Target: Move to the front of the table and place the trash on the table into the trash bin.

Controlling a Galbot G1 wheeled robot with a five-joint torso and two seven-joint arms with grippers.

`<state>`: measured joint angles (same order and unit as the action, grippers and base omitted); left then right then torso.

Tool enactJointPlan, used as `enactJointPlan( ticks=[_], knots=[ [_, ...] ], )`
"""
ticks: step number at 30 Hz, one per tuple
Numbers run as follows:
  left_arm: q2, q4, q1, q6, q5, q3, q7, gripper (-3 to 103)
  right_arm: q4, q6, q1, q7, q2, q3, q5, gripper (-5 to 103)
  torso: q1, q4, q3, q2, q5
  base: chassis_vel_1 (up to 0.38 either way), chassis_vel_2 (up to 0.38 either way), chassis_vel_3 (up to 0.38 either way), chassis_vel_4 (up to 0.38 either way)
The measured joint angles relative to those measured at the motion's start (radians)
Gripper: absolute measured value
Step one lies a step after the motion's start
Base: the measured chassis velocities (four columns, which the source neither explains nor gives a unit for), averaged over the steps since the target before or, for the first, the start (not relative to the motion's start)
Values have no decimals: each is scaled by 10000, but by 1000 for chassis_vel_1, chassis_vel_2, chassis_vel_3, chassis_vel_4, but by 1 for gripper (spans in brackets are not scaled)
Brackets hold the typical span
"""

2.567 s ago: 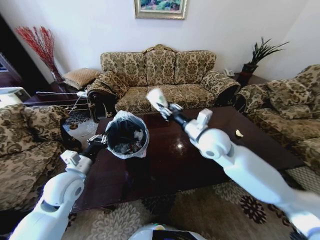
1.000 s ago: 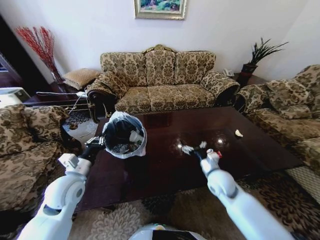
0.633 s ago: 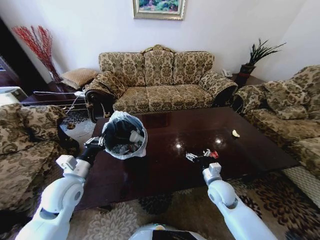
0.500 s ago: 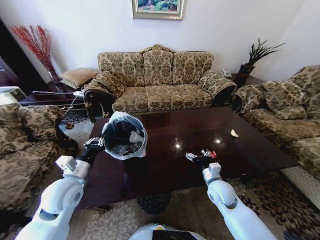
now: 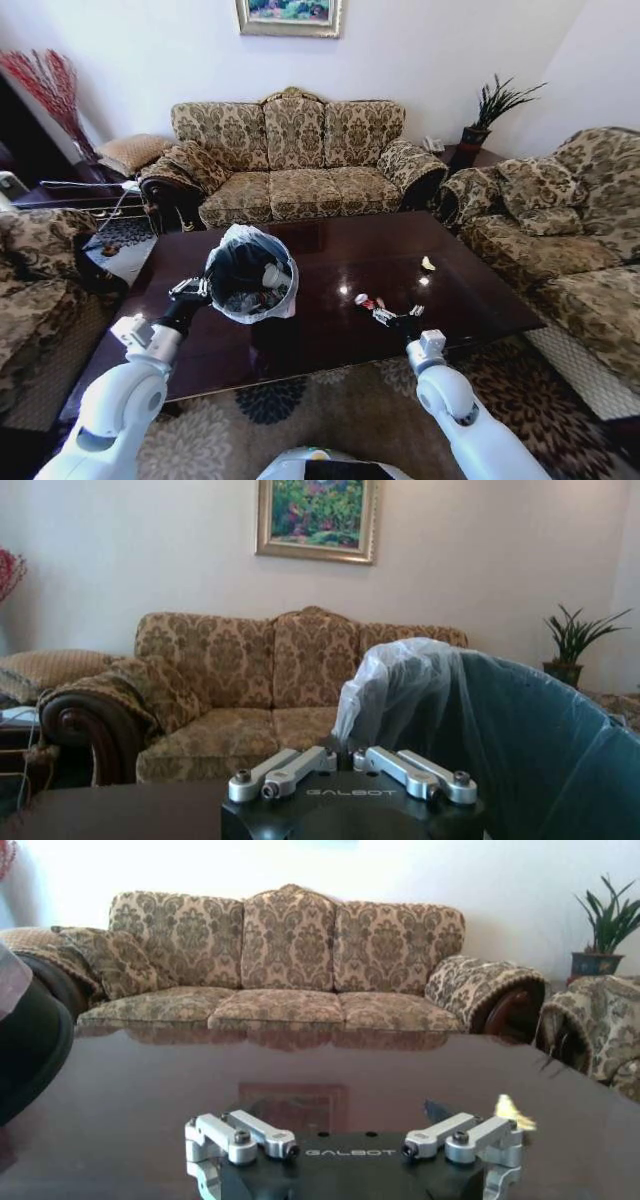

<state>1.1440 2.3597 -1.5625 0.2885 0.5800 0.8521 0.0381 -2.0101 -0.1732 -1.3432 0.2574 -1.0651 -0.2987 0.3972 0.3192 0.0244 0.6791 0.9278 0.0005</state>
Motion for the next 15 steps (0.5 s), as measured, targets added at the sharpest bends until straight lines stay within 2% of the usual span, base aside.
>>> enactJointPlan(
  ticks=[2,7,10,15],
  knots=[
    [18,4,-17,-1,-14,-5,-8,3,33,64,-23,-4,-14,0,-51,100,1,-6,0,0,-9,-303,-311,434,460],
    [44,6,-60,-89,-122,-43,-17,3,252,301,-33,-232,-40,109,-313,100,1,-5,1,-2,4,-251,-230,347,381],
    [35,-8,-50,-245,-226,-109,-11,3,592,428,282,-444,108,584,-312,100,2,-3,1,-3,-4,-108,-133,193,225],
    [33,-28,-69,-251,-340,-163,16,3,1324,485,1380,-598,374,1925,-76,100,2,-6,1,-3,-7,-10,-33,25,16]
  ],
)
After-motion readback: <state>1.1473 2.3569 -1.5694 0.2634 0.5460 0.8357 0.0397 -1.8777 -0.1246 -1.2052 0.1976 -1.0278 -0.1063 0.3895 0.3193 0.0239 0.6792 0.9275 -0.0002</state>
